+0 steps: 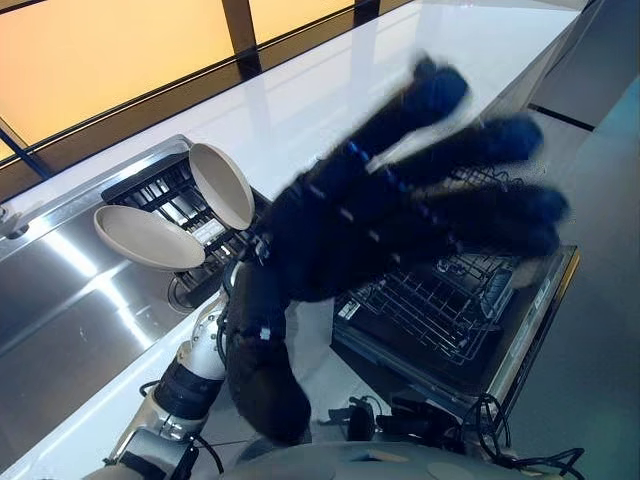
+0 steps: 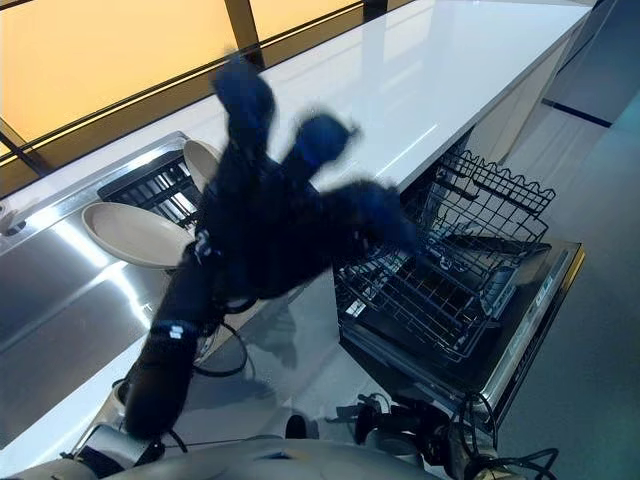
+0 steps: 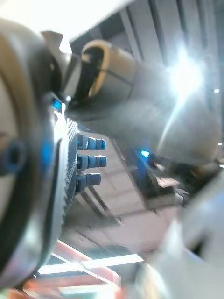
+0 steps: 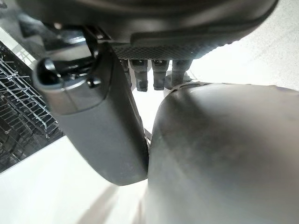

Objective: Pick up plates and place into dishwasher.

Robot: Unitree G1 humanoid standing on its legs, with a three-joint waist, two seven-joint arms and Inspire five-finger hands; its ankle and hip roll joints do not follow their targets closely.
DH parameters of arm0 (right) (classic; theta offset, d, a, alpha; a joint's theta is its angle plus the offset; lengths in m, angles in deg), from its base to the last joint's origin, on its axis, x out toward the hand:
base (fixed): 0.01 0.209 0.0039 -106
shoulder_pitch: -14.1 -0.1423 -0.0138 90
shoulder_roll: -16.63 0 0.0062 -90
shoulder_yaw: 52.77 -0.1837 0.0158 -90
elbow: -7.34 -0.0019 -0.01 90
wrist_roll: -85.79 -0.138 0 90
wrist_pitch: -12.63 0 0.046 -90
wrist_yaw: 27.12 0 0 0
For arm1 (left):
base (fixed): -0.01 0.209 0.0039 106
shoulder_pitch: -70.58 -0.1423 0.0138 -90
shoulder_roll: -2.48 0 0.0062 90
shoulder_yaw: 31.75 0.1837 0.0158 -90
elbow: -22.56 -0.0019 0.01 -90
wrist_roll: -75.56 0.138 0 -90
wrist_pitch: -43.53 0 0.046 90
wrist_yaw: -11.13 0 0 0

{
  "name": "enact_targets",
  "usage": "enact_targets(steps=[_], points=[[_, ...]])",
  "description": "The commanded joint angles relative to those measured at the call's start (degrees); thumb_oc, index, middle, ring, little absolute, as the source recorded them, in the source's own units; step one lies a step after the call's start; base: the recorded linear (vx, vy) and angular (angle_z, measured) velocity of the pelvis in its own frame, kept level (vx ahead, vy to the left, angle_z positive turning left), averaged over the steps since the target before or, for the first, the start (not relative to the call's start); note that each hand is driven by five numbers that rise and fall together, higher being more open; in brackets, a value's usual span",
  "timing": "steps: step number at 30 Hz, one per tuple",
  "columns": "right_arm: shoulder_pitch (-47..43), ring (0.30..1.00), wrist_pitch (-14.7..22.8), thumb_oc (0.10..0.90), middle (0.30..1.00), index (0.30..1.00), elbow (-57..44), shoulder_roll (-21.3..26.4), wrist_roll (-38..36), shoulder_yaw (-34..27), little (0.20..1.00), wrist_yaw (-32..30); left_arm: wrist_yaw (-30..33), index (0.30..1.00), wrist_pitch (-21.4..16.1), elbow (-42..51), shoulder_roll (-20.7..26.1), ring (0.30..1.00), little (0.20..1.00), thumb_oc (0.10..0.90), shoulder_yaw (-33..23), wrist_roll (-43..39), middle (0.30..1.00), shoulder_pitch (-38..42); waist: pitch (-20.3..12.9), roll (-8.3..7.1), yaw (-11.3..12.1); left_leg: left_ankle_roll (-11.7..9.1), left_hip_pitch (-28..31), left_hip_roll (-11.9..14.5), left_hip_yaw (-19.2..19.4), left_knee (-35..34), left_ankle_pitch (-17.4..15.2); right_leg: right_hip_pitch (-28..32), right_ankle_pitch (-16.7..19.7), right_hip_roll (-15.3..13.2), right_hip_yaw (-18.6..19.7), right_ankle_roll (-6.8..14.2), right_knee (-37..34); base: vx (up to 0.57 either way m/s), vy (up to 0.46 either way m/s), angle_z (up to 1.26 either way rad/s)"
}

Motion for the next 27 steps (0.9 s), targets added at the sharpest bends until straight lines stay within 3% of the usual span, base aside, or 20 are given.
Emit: enact_targets(steps=[1,3,4,5,6,8,9,10,12,13,14,15,17,22,27], points=[[0.1,0.9,0.6,0.8,0.9,0.9,2.9,-0.2,-0.6,2.3,0.9,0.5,11.4,0.9,-19.1,4.2,-0.7,0.9,0.9,0.8,-4.9,4.7,0.9,4.2,-0.7,0.27,0.5,3.0,1.4,-3.9,1.3,0.4,-8.1,2.1,-8.9,0.3,1.5,4.7,4.8,0.0,0.0,0.0],[0.9,0.9,0.8,0.8,0.9,0.9,2.1,-0.3,-1.1,1.9,0.9,0.1,31.9,0.9,-34.7,2.8,2.7,0.9,0.9,0.8,-9.6,29.2,0.9,2.8,-0.7,0.33,1.3,3.0,1.3,-4.1,0.5,0.4,-7.9,2.4,-9.0,0.2,1.0,4.6,4.6,0.0,0.0,0.0],[1.4,0.9,1.1,0.8,0.9,0.9,1.8,-0.3,-1.2,1.6,0.9,-0.1,40.8,0.9,-38.2,2.1,4.2,0.9,0.9,0.8,-11.8,38.8,0.9,1.8,-0.7,0.37,1.8,3.0,1.2,-4.2,0.1,0.4,-7.9,2.5,-9.0,0.2,0.8,4.6,4.5,-0.01,-0.01,0.06],[1.6,0.9,1.3,0.8,0.9,0.9,1.8,-0.4,-1.3,1.6,0.9,-0.2,47.4,0.9,-39.3,2.1,4.8,0.9,0.9,0.8,-12.7,47.8,0.9,1.2,-0.8,0.35,1.9,3.0,1.2,-4.3,-0.1,0.4,-7.9,2.6,-9.1,0.2,0.6,4.6,4.4,-0.01,-0.016,0.11],[2.5,0.9,2.2,0.8,0.9,0.9,2.1,-0.7,-1.9,1.3,0.9,-0.4,61.0,0.9,-40.7,0.1,7.3,0.9,0.9,0.8,-17.9,65.4,0.9,-0.6,-1.1,0.33,2.8,3.1,1.2,-4.5,-0.7,0.4,-7.9,2.8,-9.4,0.2,0.2,4.5,4.2,0.0,-0.018,0.13],[3.4,0.9,2.9,0.8,0.9,0.9,2.3,-0.9,-2.3,1.1,0.9,-0.3,79.0,0.9,-36.7,-2.2,11.0,0.9,0.9,0.8,-23.1,86.9,0.9,-2.4,-1.6,0.11,3.5,3.3,1.1,-4.7,-1.1,0.4,-7.8,3.0,-9.7,0.2,-0.3,4.3,4.2,0.0,-0.033,0.16],[3.6,0.9,3.1,0.8,0.9,0.9,2.2,-1.0,-2.4,1.0,0.9,-0.3,81.2,0.9,-35.6,-2.9,12.0,0.9,0.9,0.8,-24.3,90.4,0.9,-2.8,-1.8,0.04,3.7,3.3,0.9,-4.7,-1.2,0.4,-7.7,2.9,-9.7,0.2,-0.3,4.2,4.2,0.01,-0.046,0.17],[4.0,0.9,3.4,0.8,0.9,0.9,2.1,-1.1,-3.2,0.6,0.9,-0.1,85.5,0.9,-31.2,-4.3,14.4,0.9,0.9,0.8,-27.0,98.3,0.9,-3.9,-2.2,-0.1,4.1,3.3,0.8,-4.7,-1.3,0.4,-7.6,2.9,-9.8,0.2,-0.5,4.2,4.2,0.01,-0.037,0.13],[4.5,0.9,3.1,0.8,0.9,0.9,1.5,-1.1,-3.8,-0.2,0.9,0.0,87.6,0.9,-22.9,-7.2,19.8,0.9,0.9,0.8,-30.9,105.3,0.9,-6.0,-2.6,-0.08,4.4,3.3,0.7,-4.8,-1.2,0.4,-7.4,2.8,-10.0,0.3,-0.6,4.1,4.4,0.02,-0.02,0.09],[4.8,0.9,3.0,0.8,0.9,0.9,1.4,-1.0,-3.6,-0.4,0.9,-0.1,87.9,0.9,-20.4,-8.3,21.8,0.9,0.9,0.8,-32.0,106.6,0.9,-6.8,-2.7,-0.05,4.5,3.3,0.7,-4.8,-1.2,0.4,-7.3,2.7,-10.0,0.3,-0.5,4.1,4.4,0.02,0.007,0.11],[5.0,0.9,2.6,0.8,0.9,0.9,1.3,-0.8,-2.9,-0.7,0.9,-0.2,88.3,0.9,-14.9,-10.3,25.1,0.9,0.9,0.8,-33.6,109.6,0.9,-8.0,-2.8,0.16,4.6,3.3,0.7,-4.9,-1.1,0.4,-7.3,2.8,-10.0,0.3,-0.4,4.1,4.3,0.01,0.012,0.09],[5.1,0.9,2.5,0.8,0.9,0.9,1.3,-0.8,-2.7,-0.7,0.9,-0.3,88.4,0.9,-13.8,-10.8,25.7,0.9,0.9,0.8,-33.7,110.1,0.9,-8.2,-2.8,0.13,4.6,3.3,0.7,-4.9,-1.1,0.4,-7.3,2.8,-10.0,0.3,-0.4,4.1,4.3,0.0,0.021,0.03],[5.4,0.9,1.8,0.8,0.9,0.9,1.3,0.1,-0.9,-1.8,0.9,-0.1,91.8,0.9,-7.8,-16.0,32.5,0.9,0.9,0.8,-37.8,113.9,0.9,-11.4,-2.7,0.76,4.9,3.4,0.9,-4.9,-0.8,0.4,-7.2,2.9,-10.0,0.2,-0.5,4.2,4.2,-0.01,0.035,-0.02],[5.5,0.9,0.4,0.8,0.9,0.9,-0.1,1.2,-1.0,-2.6,0.9,0.1,94.9,0.9,-5.9,-26.4,39.9,0.9,0.9,0.8,-43.6,112.5,0.9,-17.1,-2.5,1.68,5.4,3.4,1.0,-5.0,-0.9,0.4,-7.0,3.2,-9.9,-0.1,-0.8,4.3,4.2,-0.01,0.034,-0.05],[5.1,0.9,-0.6,0.8,0.9,0.9,-1.2,2.0,-1.3,-2.6,0.9,0.1,91.2,0.9,-4.6,-32.8,43.0,0.9,0.9,0.8,-45.2,113.5,0.9,-20.2,-2.4,2.22,5.5,3.3,0.8,-5.0,-0.8,0.4,-7.0,3.0,-9.7,-0.4,-1.2,4.7,4.0,-0.01,0.024,0.06]])
